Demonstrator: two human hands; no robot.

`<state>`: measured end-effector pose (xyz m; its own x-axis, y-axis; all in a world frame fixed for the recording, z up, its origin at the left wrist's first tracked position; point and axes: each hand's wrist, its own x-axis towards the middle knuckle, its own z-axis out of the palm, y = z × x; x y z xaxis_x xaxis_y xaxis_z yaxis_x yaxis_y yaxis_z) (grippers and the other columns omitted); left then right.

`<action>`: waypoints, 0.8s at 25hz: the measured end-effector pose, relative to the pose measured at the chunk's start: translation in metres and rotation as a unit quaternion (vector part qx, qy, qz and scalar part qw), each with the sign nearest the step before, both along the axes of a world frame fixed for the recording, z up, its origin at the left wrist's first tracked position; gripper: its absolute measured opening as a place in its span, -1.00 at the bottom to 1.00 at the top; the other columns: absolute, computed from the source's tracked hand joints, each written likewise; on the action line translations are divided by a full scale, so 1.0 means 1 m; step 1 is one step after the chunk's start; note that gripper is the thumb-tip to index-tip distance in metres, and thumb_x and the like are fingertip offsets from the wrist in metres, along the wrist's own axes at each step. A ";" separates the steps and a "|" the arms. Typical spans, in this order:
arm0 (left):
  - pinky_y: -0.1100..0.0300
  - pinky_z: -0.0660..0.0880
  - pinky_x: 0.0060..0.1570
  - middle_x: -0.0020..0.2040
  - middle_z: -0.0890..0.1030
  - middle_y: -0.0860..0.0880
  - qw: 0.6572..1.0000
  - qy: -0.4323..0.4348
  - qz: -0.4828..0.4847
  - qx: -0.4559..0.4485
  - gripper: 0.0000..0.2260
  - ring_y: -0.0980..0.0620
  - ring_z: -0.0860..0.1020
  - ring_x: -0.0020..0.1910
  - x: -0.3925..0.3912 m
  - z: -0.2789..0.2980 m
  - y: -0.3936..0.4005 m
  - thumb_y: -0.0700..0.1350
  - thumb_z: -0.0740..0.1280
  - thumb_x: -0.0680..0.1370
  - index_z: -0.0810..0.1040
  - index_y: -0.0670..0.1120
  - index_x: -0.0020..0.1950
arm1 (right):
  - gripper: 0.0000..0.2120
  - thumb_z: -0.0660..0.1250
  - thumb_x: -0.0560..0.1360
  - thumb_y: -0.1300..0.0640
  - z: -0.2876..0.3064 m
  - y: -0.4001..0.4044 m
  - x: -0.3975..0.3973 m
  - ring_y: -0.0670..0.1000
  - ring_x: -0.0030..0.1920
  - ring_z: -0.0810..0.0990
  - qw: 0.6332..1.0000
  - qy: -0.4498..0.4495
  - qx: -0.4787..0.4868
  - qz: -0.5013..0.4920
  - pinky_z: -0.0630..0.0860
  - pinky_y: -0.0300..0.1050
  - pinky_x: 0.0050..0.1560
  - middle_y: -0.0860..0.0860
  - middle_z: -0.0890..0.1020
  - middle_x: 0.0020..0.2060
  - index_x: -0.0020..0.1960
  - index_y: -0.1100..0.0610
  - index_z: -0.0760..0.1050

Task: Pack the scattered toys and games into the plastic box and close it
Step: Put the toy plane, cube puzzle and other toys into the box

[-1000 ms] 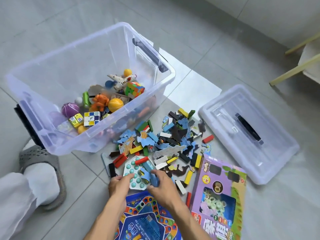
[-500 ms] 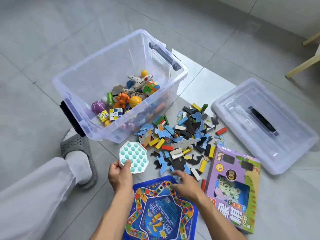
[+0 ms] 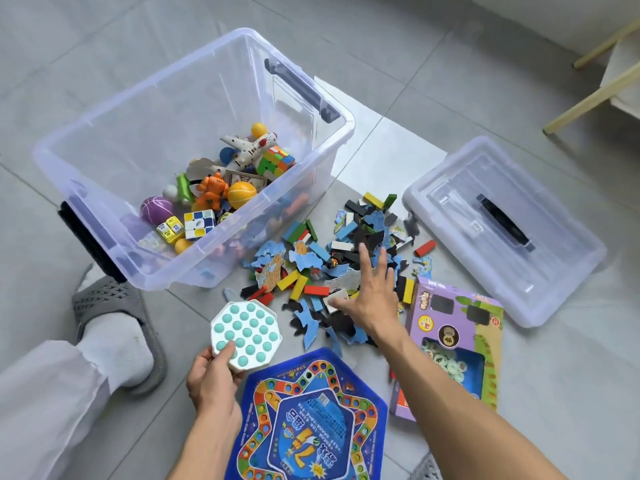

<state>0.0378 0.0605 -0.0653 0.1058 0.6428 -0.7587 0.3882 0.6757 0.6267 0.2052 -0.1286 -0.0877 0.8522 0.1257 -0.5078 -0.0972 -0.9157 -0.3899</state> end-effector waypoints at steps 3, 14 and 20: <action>0.13 0.50 -0.29 -0.11 0.64 -0.05 1.000 0.001 -0.023 -0.011 -0.88 -0.02 0.61 -0.14 0.009 0.004 -0.007 -0.23 0.40 0.51 0.52 -0.03 -0.10 | 0.13 0.54 0.31 -0.16 -0.022 0.021 0.003 0.37 0.52 -0.06 0.992 0.039 -0.067 0.098 0.42 0.40 0.25 0.07 -0.14 0.58 0.55 -0.20 -0.22; 0.25 0.55 -0.46 -0.15 0.65 -0.05 0.999 -0.008 -0.016 -0.032 -0.90 0.01 0.62 -0.22 0.017 0.015 -0.013 -0.27 0.38 0.51 0.53 -0.08 -0.07 | -0.38 0.61 0.22 -0.04 -0.022 -0.004 0.007 0.04 0.03 0.58 0.961 0.051 0.234 -0.139 0.60 0.00 -0.04 -0.01 0.49 0.10 0.15 -0.08 0.36; 0.12 0.58 -0.26 -0.01 0.69 -0.17 0.995 -0.087 -0.035 -0.036 -0.88 -0.10 0.66 -0.10 0.010 0.062 -0.022 -0.26 0.38 0.50 0.53 -0.13 0.02 | -0.38 0.58 0.33 0.24 0.057 -0.002 -0.008 -0.03 -0.23 0.65 0.870 0.083 0.390 -0.290 0.55 -0.25 -0.40 0.04 0.62 -0.05 0.25 0.08 0.32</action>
<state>0.0477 0.0381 -0.0032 0.2826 0.5732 -0.7692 0.3251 0.6972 0.6390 0.1969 -0.1303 -0.0305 0.8097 0.0604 -0.5837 -0.5700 -0.1560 -0.8067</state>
